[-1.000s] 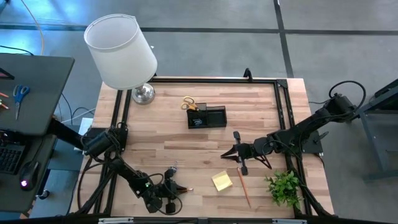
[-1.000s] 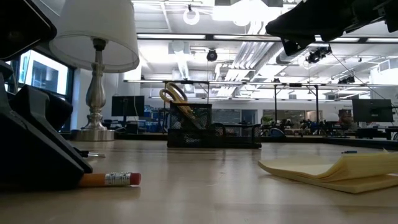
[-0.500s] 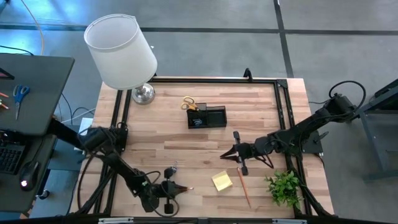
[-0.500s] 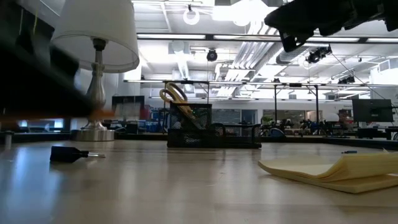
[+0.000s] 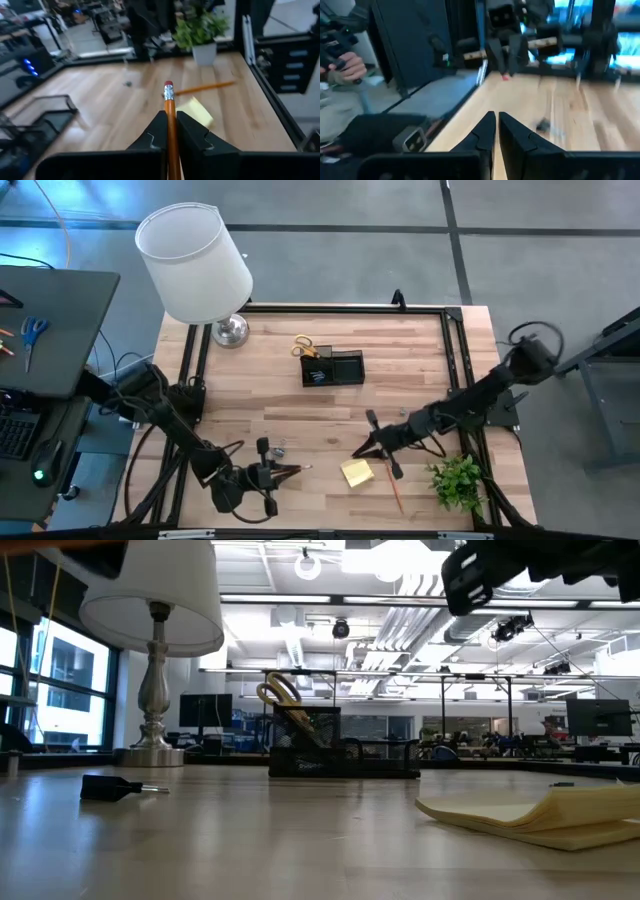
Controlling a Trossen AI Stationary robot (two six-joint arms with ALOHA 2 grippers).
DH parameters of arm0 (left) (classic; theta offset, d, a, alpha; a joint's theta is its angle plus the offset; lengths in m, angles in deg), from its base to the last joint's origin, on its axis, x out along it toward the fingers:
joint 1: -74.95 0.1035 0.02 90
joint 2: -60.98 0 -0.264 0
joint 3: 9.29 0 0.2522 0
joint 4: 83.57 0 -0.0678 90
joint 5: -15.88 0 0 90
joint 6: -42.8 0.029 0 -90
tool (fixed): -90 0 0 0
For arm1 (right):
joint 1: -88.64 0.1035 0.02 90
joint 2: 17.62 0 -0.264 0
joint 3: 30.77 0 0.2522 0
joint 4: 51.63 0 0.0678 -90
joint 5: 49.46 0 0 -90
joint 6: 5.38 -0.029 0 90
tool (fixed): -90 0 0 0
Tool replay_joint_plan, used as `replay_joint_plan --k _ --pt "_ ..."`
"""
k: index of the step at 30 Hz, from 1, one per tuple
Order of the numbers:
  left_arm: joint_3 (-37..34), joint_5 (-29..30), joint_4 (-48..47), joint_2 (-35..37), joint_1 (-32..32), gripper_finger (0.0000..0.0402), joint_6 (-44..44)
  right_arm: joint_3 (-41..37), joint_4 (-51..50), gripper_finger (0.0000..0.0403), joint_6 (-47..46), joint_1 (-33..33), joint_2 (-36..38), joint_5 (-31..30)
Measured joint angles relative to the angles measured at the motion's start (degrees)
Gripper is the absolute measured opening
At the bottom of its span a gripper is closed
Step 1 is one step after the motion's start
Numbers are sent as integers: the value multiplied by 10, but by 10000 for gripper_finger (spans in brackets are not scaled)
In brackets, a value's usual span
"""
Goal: Pick and place office supplies into organizer
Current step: Put the left orange pencil into the black desk organizer
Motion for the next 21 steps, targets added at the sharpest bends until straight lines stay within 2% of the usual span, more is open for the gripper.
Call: replay_joint_plan --k 4,7,13,16,21 --pt "0 9 0 20 12 11 9 9 158 32 63 6 -77 -35" --pt "0 7 12 25 25 9 15 40 232 56 105 3 -124 -37" --pt "1 -25 91 25 44 10 80 118 238 117 165 1 -171 -42" --pt "1 -54 138 25 45 12 107 140 232 146 179 1 -175 -51" --pt "1 -63 194 25 44 6 136 161 220 175 179 1 -175 -49"
